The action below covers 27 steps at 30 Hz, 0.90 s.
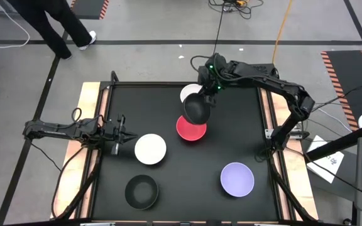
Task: Nest bowls inside each other
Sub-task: Stack the right black bowl on top of the red bowl
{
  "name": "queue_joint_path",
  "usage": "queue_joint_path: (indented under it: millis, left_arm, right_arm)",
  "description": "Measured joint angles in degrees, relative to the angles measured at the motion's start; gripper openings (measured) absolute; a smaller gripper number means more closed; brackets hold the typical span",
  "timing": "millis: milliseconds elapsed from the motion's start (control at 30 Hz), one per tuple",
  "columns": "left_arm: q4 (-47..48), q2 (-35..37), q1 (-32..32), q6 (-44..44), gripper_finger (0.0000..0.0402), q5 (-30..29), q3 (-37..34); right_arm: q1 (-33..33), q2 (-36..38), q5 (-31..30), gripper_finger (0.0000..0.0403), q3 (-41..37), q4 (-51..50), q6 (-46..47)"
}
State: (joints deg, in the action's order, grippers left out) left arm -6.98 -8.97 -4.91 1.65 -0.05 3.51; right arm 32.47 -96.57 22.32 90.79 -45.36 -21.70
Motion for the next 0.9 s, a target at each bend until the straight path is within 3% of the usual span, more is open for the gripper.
queue_joint_path:
  millis: [300,667,900]
  left_arm:
    - [0.5,0.0,0.0,1.1,0.0021,0.0,0.0]
    - [1.5,0.0,0.0,0.8,0.0021,0.0,0.0]
    - [1.8,0.0,0.0,0.7,0.0021,0.0,0.0]
  right_arm:
    - [-2.8,-5.6,-0.7,0.0002,8.5,-7.9,-3.7]
    - [-7.3,-16.4,-11.8,0.0002,22.2,-23.1,-8.6]
    - [-8.6,-18.8,-11.6,0.0002,27.0,-24.8,-8.6]
